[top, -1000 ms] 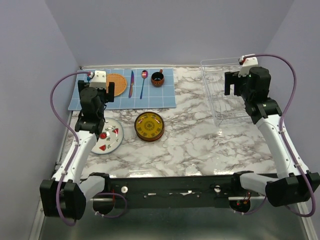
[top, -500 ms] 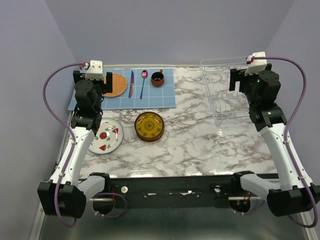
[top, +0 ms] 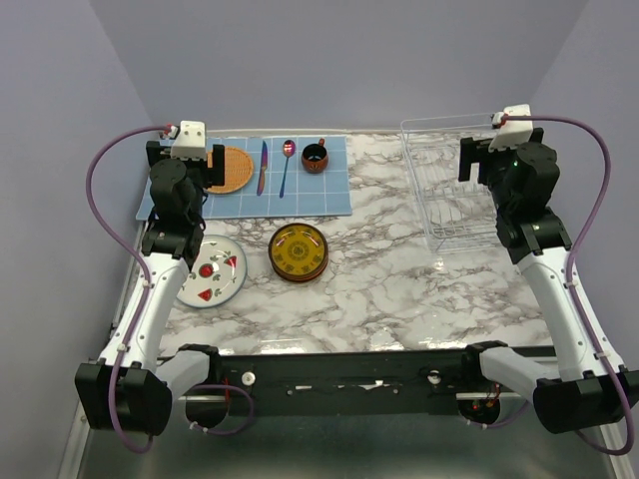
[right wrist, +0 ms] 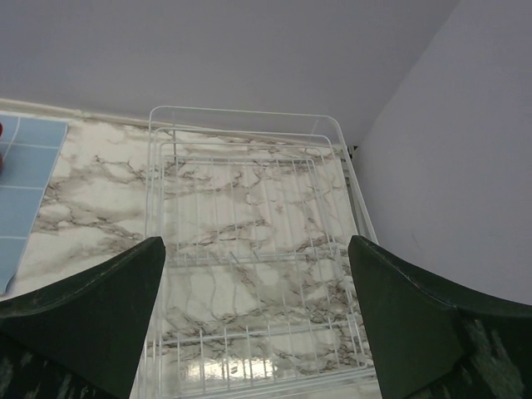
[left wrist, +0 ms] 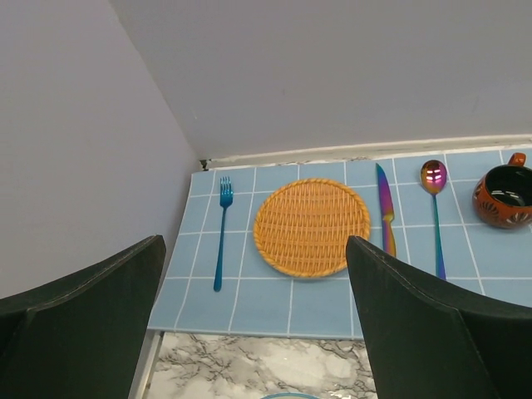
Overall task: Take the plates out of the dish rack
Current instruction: Reset both arms
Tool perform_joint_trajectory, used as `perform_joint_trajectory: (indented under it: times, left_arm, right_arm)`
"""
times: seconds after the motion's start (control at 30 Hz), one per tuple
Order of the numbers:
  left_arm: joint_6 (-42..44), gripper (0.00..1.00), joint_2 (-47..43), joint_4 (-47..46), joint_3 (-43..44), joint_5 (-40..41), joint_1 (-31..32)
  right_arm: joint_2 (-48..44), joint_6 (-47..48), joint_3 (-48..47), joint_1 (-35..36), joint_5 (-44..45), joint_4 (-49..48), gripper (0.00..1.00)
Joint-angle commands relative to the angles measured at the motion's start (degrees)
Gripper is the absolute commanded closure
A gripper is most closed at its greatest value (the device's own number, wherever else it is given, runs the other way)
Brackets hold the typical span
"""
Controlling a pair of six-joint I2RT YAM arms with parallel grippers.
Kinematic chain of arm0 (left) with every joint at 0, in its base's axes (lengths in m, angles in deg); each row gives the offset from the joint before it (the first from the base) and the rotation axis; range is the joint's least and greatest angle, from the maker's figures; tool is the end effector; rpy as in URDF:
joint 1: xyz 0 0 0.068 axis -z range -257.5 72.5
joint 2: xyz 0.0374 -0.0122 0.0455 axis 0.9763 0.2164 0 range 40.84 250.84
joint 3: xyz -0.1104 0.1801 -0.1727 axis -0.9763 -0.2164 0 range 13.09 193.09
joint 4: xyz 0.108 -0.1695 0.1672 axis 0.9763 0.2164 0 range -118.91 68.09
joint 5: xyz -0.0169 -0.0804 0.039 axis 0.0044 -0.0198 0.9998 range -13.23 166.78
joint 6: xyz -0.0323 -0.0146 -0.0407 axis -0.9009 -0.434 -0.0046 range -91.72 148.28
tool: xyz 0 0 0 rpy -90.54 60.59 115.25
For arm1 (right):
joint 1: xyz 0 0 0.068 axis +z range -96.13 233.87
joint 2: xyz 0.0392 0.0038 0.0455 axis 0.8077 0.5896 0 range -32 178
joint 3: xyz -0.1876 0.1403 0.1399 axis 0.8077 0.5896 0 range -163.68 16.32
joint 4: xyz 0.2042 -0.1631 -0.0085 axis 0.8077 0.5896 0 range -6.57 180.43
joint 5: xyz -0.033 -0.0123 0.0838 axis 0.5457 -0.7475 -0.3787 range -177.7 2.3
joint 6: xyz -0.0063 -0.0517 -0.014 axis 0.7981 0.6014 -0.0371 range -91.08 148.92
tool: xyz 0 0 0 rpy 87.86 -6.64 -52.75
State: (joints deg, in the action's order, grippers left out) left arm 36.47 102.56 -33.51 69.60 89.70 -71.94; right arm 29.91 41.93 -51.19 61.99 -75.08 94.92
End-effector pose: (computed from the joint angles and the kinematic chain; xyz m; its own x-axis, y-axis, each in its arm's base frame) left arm 0.2526 -0.0167 0.3823 -0.0288 0.1423 -0.9894 -0.1253 0.9815 0.1448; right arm 0.2405 0.0264 0.4189 -0.1165 -0.2386 -0.9641 0.0525 0.9679 -0.2459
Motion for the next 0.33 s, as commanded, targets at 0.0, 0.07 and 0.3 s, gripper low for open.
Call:
perform_joint_trajectory:
  times: [0.0,0.07,0.3]
  left_arm:
    - [-1.3,0.01,-0.1,-1.0,-0.1,-1.7,-0.5]
    - [-1.4,0.01,0.1,-1.4,-0.3,-1.7,-0.5]
    - [-0.5,0.01,-0.1,-1.8,-1.0,-1.5,-0.5]
  right_arm:
    - [-1.3,0.4,0.4,-0.3,1.5,-1.8,0.0]
    - [-1.2,0.4,0.4,-0.3,1.6,-1.7,0.0]
    - [-0.6,0.2,0.1,-0.3,1.9,-1.5,0.0]
